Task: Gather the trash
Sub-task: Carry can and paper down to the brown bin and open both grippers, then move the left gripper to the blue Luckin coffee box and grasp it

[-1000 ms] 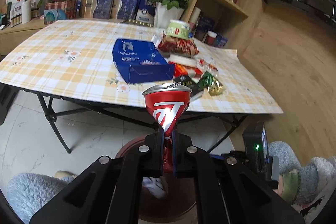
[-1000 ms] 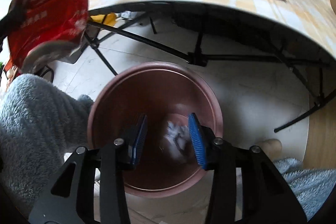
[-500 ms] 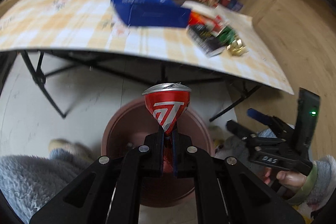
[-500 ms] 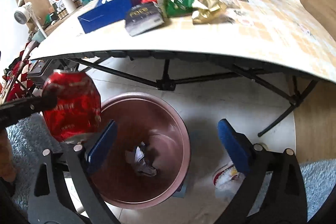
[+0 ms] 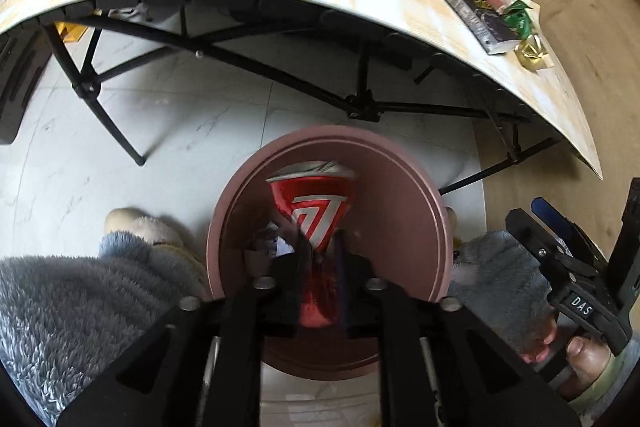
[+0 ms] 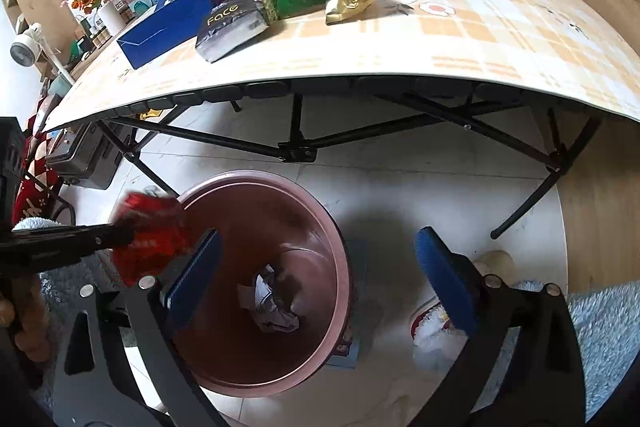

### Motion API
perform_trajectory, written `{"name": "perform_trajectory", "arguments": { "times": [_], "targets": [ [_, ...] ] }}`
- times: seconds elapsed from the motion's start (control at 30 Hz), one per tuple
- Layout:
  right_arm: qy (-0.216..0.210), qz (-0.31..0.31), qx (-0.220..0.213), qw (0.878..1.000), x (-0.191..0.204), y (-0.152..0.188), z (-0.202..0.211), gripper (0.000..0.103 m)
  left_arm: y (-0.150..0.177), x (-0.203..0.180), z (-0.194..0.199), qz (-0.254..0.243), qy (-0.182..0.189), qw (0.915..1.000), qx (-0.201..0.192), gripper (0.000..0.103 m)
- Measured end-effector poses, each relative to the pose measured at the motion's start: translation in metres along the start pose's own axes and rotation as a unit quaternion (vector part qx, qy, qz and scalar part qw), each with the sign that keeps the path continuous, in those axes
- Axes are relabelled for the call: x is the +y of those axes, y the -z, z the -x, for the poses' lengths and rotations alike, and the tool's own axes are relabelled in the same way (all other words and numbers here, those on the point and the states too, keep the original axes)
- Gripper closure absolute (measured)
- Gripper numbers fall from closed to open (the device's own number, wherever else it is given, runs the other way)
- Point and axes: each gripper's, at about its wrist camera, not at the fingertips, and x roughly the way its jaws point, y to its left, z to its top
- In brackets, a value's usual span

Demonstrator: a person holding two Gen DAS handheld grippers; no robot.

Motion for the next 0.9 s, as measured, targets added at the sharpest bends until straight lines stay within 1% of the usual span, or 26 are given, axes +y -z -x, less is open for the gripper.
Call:
{"name": "perform_trajectory", "arguments": {
  "times": [0.03, 0.07, 0.1, 0.13, 0.17, 0.27, 0.37, 0.4, 0.47, 0.6, 0.67, 0.77, 0.83, 0.9],
  "targets": [
    [0.001, -0.002, 0.001, 1.0, -0.001, 0.0, 0.0, 0.007, 0.0, 0.001, 0.001, 0.004, -0.001, 1.0, -0.004, 0.068],
    [0.001, -0.004, 0.002, 1.0, -0.002, 0.0, 0.0, 0.007, 0.0, 0.002, 0.002, 0.008, 0.0, 0.9999, -0.008, 0.059],
    [0.001, -0.005, 0.002, 1.0, -0.002, 0.0, -0.001, 0.007, -0.001, 0.004, 0.004, 0.015, 0.0, 0.9998, -0.016, 0.055],
    [0.002, -0.007, 0.003, 1.0, -0.003, 0.0, -0.001, 0.007, -0.001, 0.005, 0.007, 0.021, -0.002, 0.9995, -0.024, 0.046],
    [0.002, -0.009, 0.004, 1.0, -0.004, -0.001, -0.001, 0.007, -0.001, 0.006, 0.01, 0.027, -0.005, 0.9991, -0.031, 0.039],
    [0.005, -0.012, 0.004, 1.0, -0.007, -0.001, -0.002, 0.007, -0.001, 0.012, 0.023, 0.049, -0.007, 0.9963, -0.07, 0.03],
    [0.009, -0.012, 0.003, 1.0, -0.006, -0.002, 0.0, 0.006, -0.001, 0.015, 0.041, 0.062, -0.01, 0.9913, -0.116, 0.023],
    [0.014, -0.011, 0.0, 1.0, -0.006, -0.002, 0.001, 0.006, -0.001, 0.015, 0.049, 0.065, -0.011, 0.9886, -0.136, 0.021],
    [0.021, -0.01, -0.006, 1.0, -0.006, -0.004, 0.003, 0.006, 0.0, 0.015, 0.059, 0.067, -0.016, 0.9843, -0.163, 0.016],
    [0.034, -0.007, -0.02, 0.999, -0.006, -0.008, 0.011, 0.006, 0.002, 0.011, 0.079, 0.061, -0.025, 0.9727, -0.222, 0.013],
    [0.036, -0.002, -0.037, 0.999, -0.005, -0.01, 0.018, 0.006, 0.001, 0.007, 0.086, 0.055, -0.029, 0.9688, -0.24, 0.012],
    [0.041, -0.003, -0.063, 0.997, -0.005, -0.015, 0.029, 0.006, 0.0, 0.005, 0.09, 0.046, -0.027, 0.966, -0.253, 0.011],
    [0.042, -0.007, -0.071, 0.997, -0.007, -0.018, 0.032, 0.006, 0.002, 0.003, 0.091, 0.041, -0.023, 0.9655, -0.256, 0.011],
    [0.042, -0.016, -0.067, 0.997, -0.009, -0.021, 0.031, 0.006, 0.002, 0.001, 0.091, 0.036, -0.018, 0.9647, -0.26, 0.011]
  ]
}}
